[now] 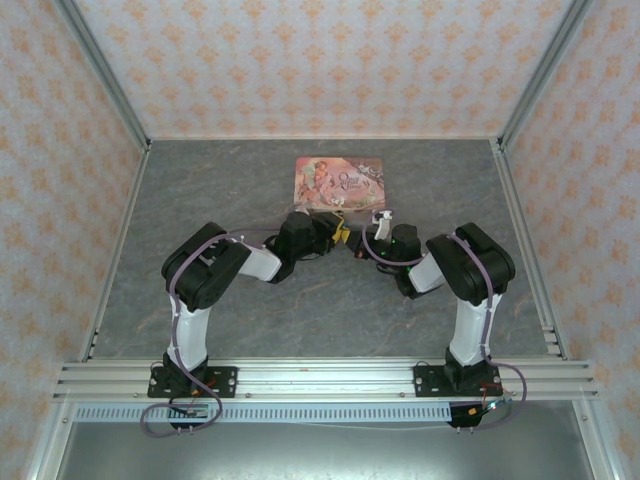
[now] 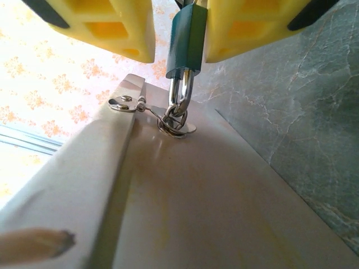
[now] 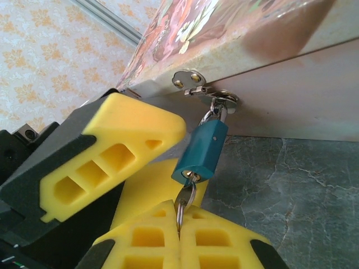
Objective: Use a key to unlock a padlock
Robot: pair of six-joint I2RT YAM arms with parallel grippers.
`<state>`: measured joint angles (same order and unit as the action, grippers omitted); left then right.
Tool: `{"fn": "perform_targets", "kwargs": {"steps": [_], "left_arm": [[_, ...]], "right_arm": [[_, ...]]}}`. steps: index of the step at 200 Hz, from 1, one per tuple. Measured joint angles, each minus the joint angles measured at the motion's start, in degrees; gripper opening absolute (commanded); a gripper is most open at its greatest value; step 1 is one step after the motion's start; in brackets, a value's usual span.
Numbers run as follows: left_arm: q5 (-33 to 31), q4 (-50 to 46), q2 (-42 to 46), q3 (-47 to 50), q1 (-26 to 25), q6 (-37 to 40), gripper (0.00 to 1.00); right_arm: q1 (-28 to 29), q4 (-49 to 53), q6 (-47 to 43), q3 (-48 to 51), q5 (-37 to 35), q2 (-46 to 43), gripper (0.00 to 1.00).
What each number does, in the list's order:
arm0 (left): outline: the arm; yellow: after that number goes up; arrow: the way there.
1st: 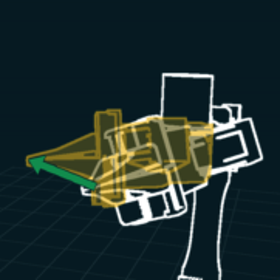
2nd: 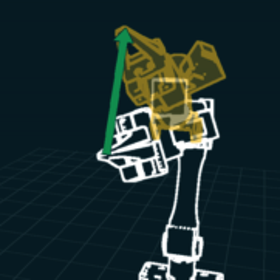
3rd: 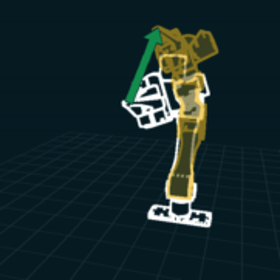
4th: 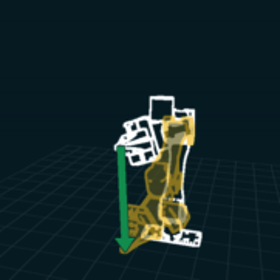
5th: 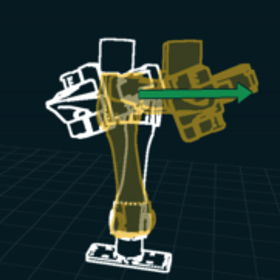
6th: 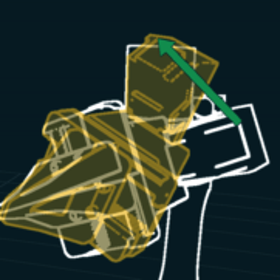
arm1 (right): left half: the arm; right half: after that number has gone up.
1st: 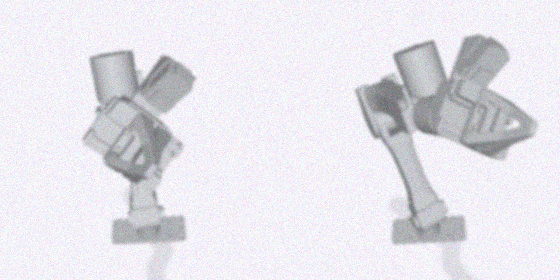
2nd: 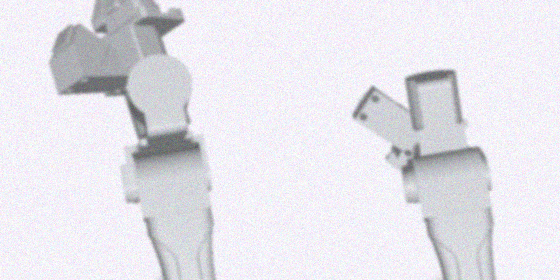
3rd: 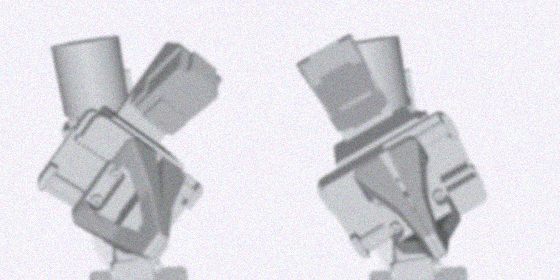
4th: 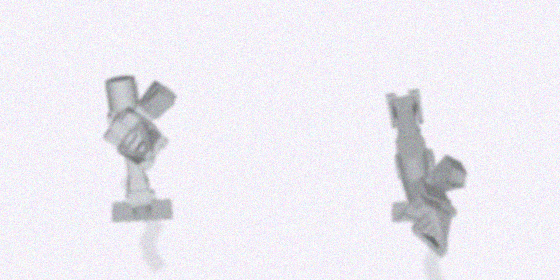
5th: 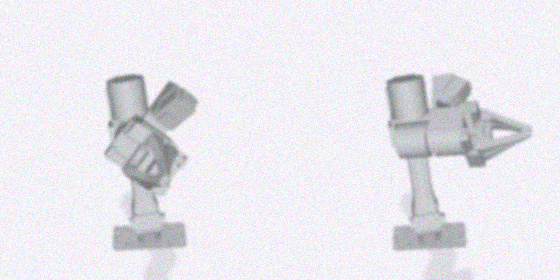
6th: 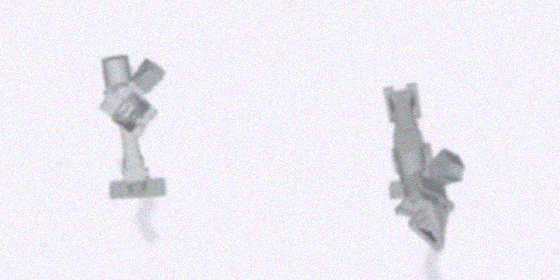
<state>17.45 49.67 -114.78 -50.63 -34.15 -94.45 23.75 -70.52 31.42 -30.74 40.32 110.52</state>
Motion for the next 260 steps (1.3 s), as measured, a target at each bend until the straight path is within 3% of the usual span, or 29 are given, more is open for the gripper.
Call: {"fn": "perform_targets", "kwargs": {"steps": [54, 87, 125, 157, 202, 228, 260], "left_arm": [[-0.15, 0.02, -0.35, 0.0, 0.0, 0.46, 0.06], [-0.2, -0.15, -0.35, -0.09, 0.02, 1.36, 0.01], [-0.2, -1.16, 0.15, -0.13, 0.07, 1.55, 0.0], [0.07, -4.79, 1.88, -0.33, 0.68, 1.77, 0.0], [1.25, -9.27, 2.99, -1.73, 1.2, 1.73, 0.0], [1.99, -10.38, 2.99, -2.45, 1.2, 1.27, 0.0], [2.54, -11.65, 2.99, -3.1, 1.2, 1.18, 0.0]], "right_arm": [[-0.07, -0.28, 0.09, -0.09, -0.31, 0.02, 0.05], [-0.04, 1.57, -1.57, -0.26, -0.33, -0.35, 0.27], [-0.52, 9.35, -8.24, 0.68, -1.51, -6.51, 0.41], [-0.63, 22.08, -19.78, 1.22, -4.24, -18.38, 0.44], [2.86, 41.75, -43.56, -0.46, -12.46, -34.84, 0.47], [6.86, 48.83, -59.3, -1.9, -19.78, -38.82, 0.53], [9.31, 48.68, -76.3, 0.72, -27.17, -38.4, 0.59]]}}
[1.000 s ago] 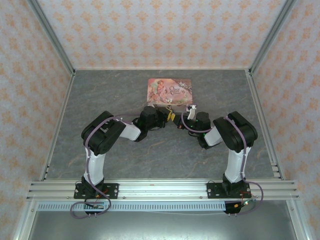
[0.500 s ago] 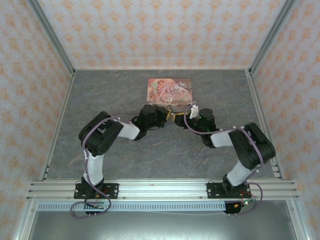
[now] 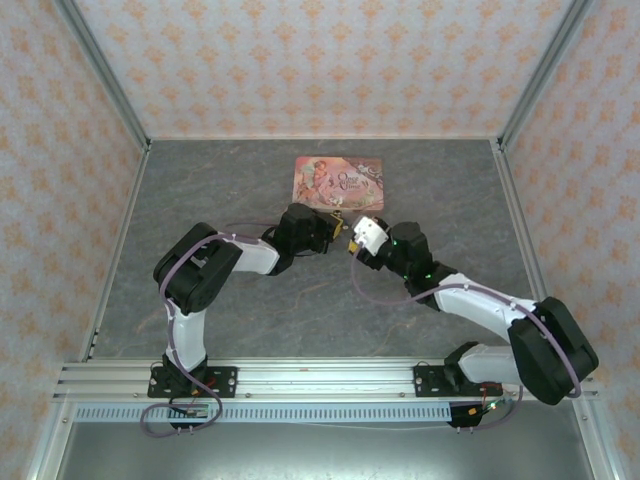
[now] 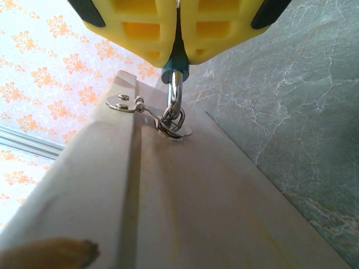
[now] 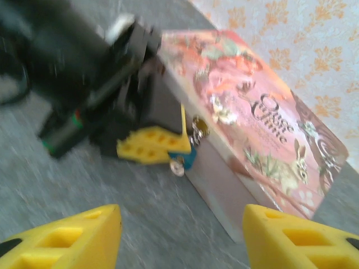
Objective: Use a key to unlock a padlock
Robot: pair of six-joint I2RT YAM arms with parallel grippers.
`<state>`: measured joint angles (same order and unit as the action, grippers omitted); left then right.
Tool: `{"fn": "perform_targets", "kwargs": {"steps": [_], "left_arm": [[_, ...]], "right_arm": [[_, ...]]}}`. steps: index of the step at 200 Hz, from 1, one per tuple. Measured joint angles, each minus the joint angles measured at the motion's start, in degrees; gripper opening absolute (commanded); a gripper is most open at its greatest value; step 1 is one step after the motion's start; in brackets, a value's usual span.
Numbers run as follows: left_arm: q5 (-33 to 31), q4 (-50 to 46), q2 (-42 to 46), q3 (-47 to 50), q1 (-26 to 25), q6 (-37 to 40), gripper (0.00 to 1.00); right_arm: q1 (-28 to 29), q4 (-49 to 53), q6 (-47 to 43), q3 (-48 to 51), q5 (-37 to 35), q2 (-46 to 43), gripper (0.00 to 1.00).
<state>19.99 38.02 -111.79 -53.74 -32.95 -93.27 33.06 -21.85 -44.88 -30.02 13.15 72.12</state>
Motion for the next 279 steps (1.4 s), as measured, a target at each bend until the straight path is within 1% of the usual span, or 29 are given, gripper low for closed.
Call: {"fn": "perform_targets", "kwargs": {"steps": [29, 66, 104, 128, 221, 279], "left_arm": [[0.46, -0.17, 0.0, -0.22, 0.07, -0.81, 0.0], [0.57, -0.17, 0.0, -0.22, 0.07, -1.29, 0.0], [0.59, -0.17, 0.0, -0.22, 0.07, -1.4, 0.0], [0.61, -0.17, 0.0, -0.22, 0.07, -1.4, 0.0], [0.76, -0.2, 0.0, -0.22, 0.07, -1.42, 0.0], [0.79, -0.26, 0.0, -0.24, 0.07, -1.42, 0.0]], "right_arm": [[0.74, -0.42, -10.34, 0.35, -3.52, 5.68, 0.59], [1.42, -2.47, -15.74, -1.18, -4.28, 12.48, 0.59], [1.42, -7.91, -16.28, -4.76, -4.11, 17.9, 0.58], [1.4, -9.9, -16.33, -6.64, -4.15, 20.33, 0.51], [1.25, -10.34, -16.2, -9.51, -3.72, 23.06, 0.33], [1.25, -9.9, -15.54, -10.64, -3.78, 24.22, 0.26]]}}
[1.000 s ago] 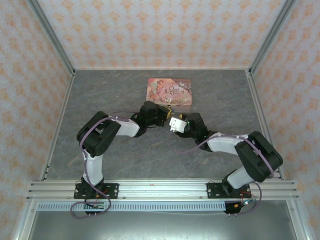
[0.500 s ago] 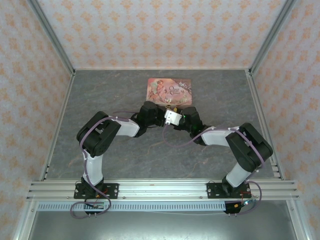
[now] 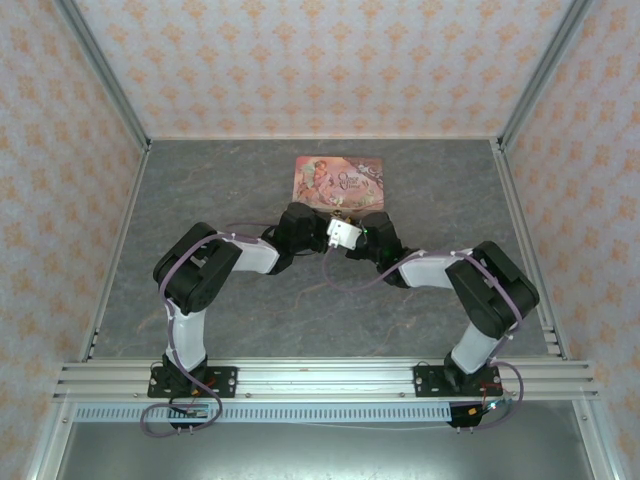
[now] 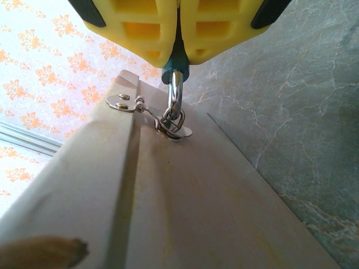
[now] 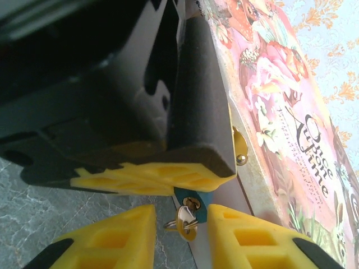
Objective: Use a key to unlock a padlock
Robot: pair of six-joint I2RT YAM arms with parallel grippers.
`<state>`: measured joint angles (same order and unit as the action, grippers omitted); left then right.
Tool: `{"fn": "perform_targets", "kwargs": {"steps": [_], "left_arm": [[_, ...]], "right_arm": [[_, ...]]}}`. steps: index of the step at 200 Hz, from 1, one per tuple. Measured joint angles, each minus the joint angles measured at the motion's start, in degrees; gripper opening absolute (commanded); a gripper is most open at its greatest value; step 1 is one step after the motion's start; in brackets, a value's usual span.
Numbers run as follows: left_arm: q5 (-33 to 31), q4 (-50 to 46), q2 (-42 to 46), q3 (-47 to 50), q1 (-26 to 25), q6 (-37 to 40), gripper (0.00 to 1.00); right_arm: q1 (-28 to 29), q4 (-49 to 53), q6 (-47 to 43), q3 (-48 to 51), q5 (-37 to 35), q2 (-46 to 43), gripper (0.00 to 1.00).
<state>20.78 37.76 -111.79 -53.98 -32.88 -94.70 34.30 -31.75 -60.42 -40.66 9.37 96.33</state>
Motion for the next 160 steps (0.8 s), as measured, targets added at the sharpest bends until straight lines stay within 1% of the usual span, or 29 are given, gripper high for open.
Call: {"fn": "perform_targets", "kwargs": {"steps": [46, 76, 89, 124, 160], "left_arm": [[0.09, -0.74, 0.02, -0.39, 0.02, -0.02, 0.0], [0.11, -1.03, 0.02, -0.42, 0.04, -0.02, 0.0], [0.02, -1.07, 0.02, -0.42, 0.15, 0.0, 0.0], [0.2, -1.05, 0.02, -0.44, 0.31, -0.31, 0.0], [0.17, -0.96, 0.02, -0.59, 0.37, -0.87, 0.0]], "right_arm": [[0.0, 0.0, 0.42, -0.72, -0.44, 0.81, 0.18], [0.0, -0.04, 0.87, -0.72, -0.72, 0.81, 0.04], [0.0, -0.13, 1.4, -0.72, -0.83, 0.81, 0.0], [-0.35, -0.63, 5.27, -0.72, -0.35, 0.81, 0.0], [-0.37, -2.12, 13.9, -0.39, -0.46, 0.81, 0.0]]}}
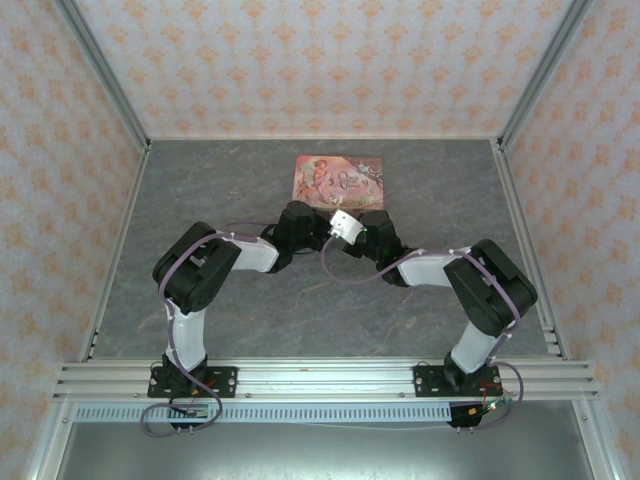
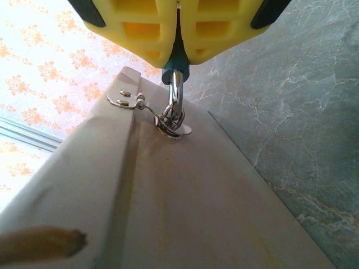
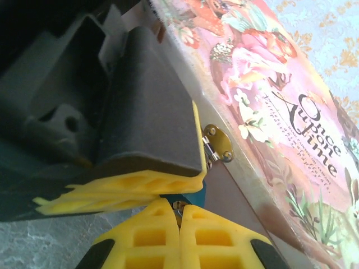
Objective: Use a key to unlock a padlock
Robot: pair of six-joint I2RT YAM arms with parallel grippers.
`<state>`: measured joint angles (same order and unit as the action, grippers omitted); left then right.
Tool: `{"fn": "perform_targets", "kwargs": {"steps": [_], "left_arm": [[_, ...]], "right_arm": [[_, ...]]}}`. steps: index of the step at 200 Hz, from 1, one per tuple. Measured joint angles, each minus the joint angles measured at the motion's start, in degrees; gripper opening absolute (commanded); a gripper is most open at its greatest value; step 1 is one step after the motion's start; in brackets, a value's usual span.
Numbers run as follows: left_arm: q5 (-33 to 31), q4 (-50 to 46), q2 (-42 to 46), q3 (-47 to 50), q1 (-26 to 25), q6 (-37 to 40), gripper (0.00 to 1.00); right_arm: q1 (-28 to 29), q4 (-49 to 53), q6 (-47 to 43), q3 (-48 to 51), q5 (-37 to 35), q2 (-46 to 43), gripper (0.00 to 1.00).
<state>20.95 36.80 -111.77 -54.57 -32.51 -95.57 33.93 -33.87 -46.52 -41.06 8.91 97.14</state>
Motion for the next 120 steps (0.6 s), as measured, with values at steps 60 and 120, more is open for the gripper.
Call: {"fn": "perform_targets", "kwargs": {"steps": [60, 120], "left_arm": [[-0.37, 0.02, 0.0, -0.04, 0.26, -0.44, 0.0], [-0.7, 0.0, 0.0, -0.04, 0.42, -0.44, 0.0]], "right_arm": [[0.0, -3.32, 14.69, 0.44, -0.11, 1.31, 0.0], [0.04, -8.5, 27.06, 1.66, -0.09, 2.78, 0.0]]}}
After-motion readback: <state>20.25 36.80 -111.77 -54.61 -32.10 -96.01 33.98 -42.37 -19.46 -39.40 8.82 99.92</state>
